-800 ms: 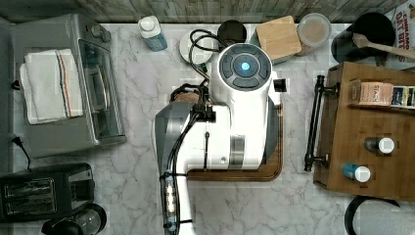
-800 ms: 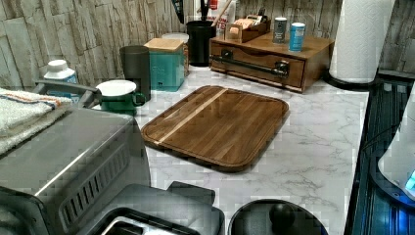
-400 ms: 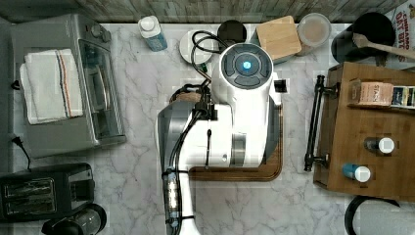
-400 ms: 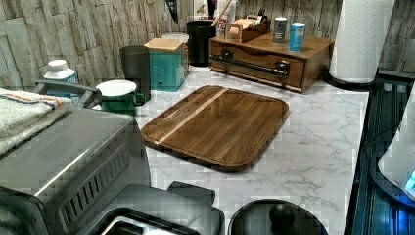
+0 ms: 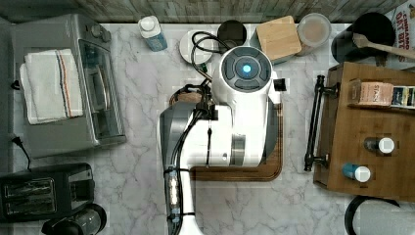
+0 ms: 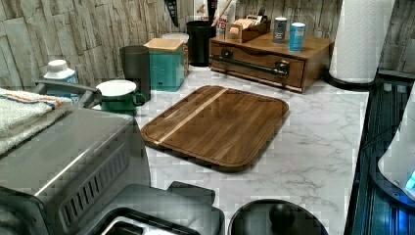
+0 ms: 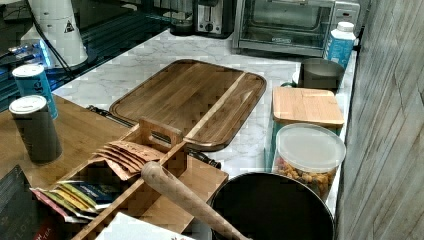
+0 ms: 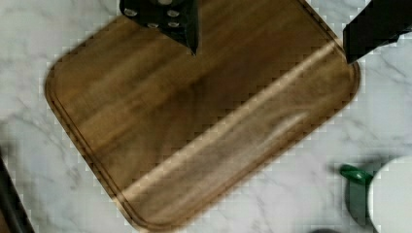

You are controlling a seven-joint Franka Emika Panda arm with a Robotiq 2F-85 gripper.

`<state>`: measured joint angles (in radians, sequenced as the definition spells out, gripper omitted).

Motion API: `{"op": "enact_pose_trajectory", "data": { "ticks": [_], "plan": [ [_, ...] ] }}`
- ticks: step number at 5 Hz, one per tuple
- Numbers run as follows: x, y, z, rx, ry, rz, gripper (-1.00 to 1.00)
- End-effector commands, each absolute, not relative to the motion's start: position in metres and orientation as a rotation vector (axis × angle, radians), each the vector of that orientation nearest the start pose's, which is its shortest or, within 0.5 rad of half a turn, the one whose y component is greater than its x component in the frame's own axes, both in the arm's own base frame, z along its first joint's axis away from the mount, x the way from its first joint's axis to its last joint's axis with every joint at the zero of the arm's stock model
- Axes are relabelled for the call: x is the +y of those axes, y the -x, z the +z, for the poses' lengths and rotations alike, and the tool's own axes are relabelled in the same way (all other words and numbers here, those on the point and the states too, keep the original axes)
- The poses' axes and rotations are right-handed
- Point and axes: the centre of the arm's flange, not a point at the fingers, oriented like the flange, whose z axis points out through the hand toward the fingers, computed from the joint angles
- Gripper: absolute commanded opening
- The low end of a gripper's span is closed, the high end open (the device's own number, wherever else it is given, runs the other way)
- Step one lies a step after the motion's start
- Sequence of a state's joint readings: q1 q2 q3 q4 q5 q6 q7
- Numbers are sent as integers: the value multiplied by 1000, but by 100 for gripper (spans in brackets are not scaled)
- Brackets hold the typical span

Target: Open the drawer.

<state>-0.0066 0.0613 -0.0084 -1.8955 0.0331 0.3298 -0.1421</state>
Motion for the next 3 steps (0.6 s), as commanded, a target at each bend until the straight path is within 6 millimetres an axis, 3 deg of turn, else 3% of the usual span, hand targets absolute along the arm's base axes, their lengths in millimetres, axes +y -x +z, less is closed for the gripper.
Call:
{"op": "enact_pose_trajectory", "data": {
  "ticks": [1, 3],
  "plan": [
    [-104, -578, 446, 662, 3112, 60, 100],
    [-171, -577, 429, 526, 3148, -13, 100]
  ]
}}
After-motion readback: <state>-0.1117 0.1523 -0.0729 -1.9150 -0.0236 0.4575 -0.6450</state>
